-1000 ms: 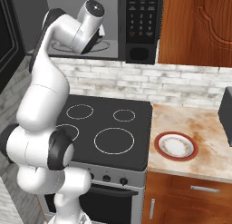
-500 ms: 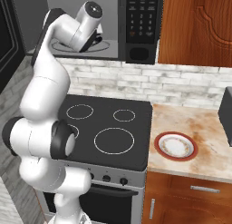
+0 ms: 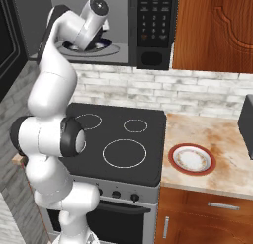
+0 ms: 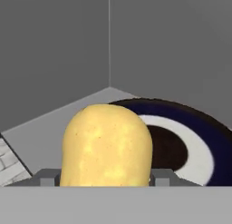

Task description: Pick the potato from the counter and place it in the microwave. Then turn on the microwave.

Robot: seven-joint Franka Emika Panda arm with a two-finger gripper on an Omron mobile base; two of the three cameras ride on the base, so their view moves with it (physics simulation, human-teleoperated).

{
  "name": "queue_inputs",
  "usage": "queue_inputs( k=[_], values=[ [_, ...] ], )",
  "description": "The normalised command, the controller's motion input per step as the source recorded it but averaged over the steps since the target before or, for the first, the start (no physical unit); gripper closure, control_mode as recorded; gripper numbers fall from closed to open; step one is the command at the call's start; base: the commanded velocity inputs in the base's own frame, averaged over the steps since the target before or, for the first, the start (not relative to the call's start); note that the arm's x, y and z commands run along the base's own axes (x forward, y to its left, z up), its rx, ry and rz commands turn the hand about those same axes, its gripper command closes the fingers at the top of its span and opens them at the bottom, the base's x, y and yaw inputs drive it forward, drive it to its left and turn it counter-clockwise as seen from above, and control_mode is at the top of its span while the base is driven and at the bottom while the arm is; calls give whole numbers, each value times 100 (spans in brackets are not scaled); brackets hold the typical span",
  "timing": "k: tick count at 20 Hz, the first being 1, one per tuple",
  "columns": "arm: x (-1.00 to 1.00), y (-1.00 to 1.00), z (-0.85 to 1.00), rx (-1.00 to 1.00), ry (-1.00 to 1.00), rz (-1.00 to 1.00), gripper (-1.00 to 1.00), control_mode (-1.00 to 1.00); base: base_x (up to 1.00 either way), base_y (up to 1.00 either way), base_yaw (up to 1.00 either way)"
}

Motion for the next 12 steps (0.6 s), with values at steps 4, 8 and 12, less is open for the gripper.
queue_inputs(
  k=[4, 8, 12],
  values=[
    [41, 1, 17, 0, 0, 0, 100, -100, 0, 0, 0],
    [24, 0, 0, 0, 0, 0, 100, -100, 0, 0, 0],
    [9, 0, -18, 0, 0, 0, 100, -100, 0, 0, 0]
  ],
)
